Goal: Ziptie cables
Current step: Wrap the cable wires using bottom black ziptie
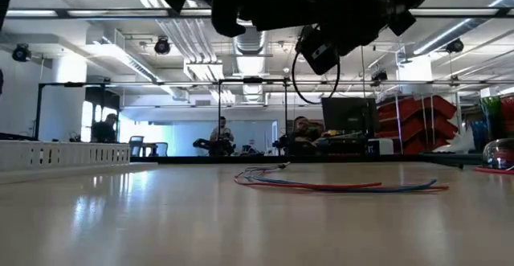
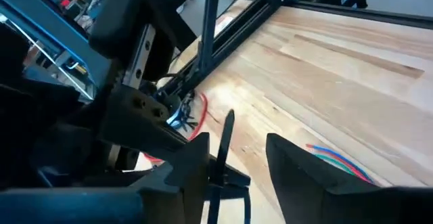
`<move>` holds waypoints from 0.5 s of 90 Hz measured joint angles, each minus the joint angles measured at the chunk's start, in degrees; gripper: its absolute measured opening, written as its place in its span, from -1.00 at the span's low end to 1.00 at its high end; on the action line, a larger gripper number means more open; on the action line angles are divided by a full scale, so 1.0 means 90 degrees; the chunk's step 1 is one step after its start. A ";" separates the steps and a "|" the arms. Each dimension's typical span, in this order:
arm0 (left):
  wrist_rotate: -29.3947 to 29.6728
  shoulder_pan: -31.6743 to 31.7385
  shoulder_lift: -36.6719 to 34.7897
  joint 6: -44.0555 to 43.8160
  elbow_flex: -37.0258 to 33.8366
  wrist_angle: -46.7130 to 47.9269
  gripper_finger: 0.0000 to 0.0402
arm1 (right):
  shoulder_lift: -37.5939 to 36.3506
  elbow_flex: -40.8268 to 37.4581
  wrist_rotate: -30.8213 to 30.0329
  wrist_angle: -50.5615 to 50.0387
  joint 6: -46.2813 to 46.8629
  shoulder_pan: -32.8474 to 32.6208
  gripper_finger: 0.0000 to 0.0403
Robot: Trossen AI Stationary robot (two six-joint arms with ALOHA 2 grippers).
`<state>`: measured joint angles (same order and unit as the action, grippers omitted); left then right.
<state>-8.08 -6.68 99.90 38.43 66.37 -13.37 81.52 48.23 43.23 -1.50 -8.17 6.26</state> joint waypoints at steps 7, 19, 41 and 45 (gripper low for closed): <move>0.0004 0.0002 -0.0018 0.0000 -0.0010 -0.0008 -0.45 | 0.0002 0.0000 0.0075 0.0009 -0.0067 -0.0008 -1.00; 0.0002 0.0010 -0.0025 -0.0013 -0.0047 0.0005 -0.52 | 0.0005 0.0000 0.0173 -0.0004 -0.0259 -0.0041 -1.00; 0.0011 0.0028 -0.0032 -0.0048 -0.0047 -0.0025 -0.62 | 0.0005 0.0000 0.0252 0.0017 -0.0378 -0.0041 -1.00; 0.0008 0.0046 -0.0032 -0.0084 -0.0047 -0.0027 -0.64 | 0.0005 0.0000 0.0250 0.0013 -0.0379 -0.0041 -1.00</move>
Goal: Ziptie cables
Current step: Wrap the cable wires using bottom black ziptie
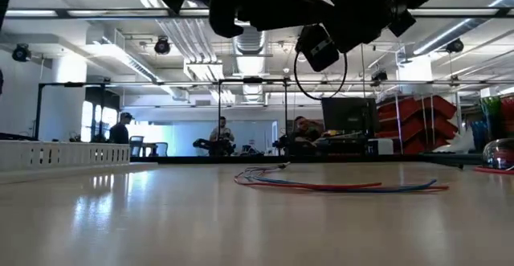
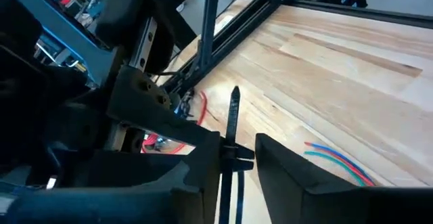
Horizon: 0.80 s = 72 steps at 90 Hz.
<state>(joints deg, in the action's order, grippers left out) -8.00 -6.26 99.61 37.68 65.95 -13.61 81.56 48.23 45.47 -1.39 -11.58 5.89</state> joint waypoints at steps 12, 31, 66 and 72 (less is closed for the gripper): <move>-0.0006 0.0050 0.0000 -0.0218 0.0000 -0.0007 -0.73 | -0.0001 0.0000 -0.0002 0.0002 -0.0002 0.0002 -1.00; -0.0003 0.0070 0.0000 -0.0243 0.0000 -0.0040 -0.98 | 0.0000 0.0000 -0.0009 0.0026 -0.0053 0.0000 -1.00; 0.0051 0.0071 -0.0150 -0.0716 0.0000 0.0000 -1.00 | -0.0088 -0.0010 -0.0165 0.0341 0.0570 0.0000 -0.96; 0.0123 0.0071 -0.0243 -0.0818 -0.0002 0.0087 -1.00 | -0.0126 -0.0010 -0.0245 0.0377 0.0705 0.0001 -0.89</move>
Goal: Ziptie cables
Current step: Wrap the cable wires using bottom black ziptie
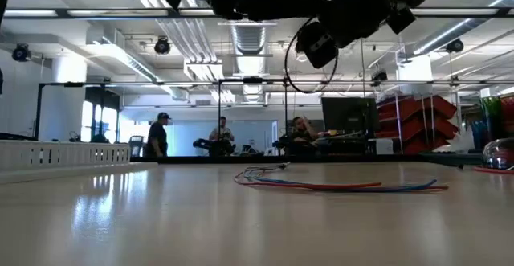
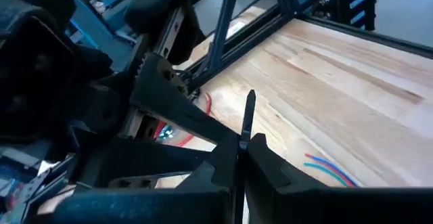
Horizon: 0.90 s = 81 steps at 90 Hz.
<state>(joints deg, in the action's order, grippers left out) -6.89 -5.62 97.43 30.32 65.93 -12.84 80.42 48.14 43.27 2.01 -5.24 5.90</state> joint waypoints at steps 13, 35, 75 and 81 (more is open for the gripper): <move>0.0105 0.0019 -0.0223 -0.0184 -0.0005 0.0252 -1.00 | -0.0136 0.0008 -0.0392 0.0044 0.0093 0.0001 -0.65; 0.0109 0.0016 -0.0378 -0.0493 -0.0022 0.0937 -1.00 | -0.0650 0.0028 -0.0831 -0.0042 -0.0074 0.0005 -0.26; 0.1955 -0.0027 -0.2018 -0.1857 -0.1040 0.1612 -1.00 | -0.1676 0.0022 -0.3370 -0.1663 0.0229 0.0016 -0.08; 0.2376 -0.0030 -0.2364 -0.2225 -0.1476 0.1421 -1.00 | -0.1613 0.0012 -0.3503 -0.1745 0.0443 0.0016 -0.08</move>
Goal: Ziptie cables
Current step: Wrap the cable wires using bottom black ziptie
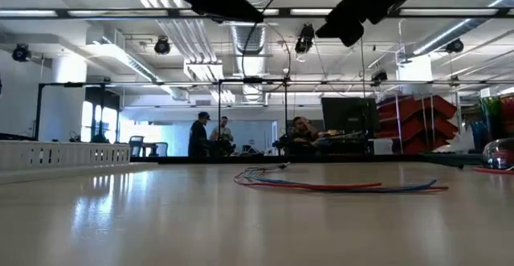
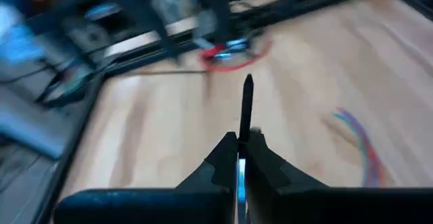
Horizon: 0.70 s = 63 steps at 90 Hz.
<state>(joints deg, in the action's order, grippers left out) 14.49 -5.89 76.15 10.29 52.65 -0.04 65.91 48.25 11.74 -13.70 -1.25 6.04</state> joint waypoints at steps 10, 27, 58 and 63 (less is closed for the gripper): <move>0.0619 0.0000 -0.0518 -0.0711 -0.0813 -0.0568 -1.00 | 0.0349 -0.0028 -0.0116 0.0232 0.0208 -0.0002 -0.08; 0.1908 -0.0017 -0.0800 -0.2183 -0.2364 -0.2709 -1.00 | 0.1422 -0.0158 -0.1858 0.0872 0.1609 0.0000 -0.08; 0.3680 0.0000 -0.0094 -0.2913 -0.3634 -0.5393 -1.00 | 0.3492 0.0080 -0.3135 0.2011 0.5517 -0.0002 -0.10; 0.3667 0.0000 0.0031 -0.2902 -0.3559 -0.5399 -1.00 | 0.3740 0.0090 -0.3143 0.2007 0.6033 -0.0010 -0.12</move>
<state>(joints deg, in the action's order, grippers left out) 47.50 -5.89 76.43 -15.83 20.62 -48.64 99.57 49.06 -16.55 4.36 53.05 5.96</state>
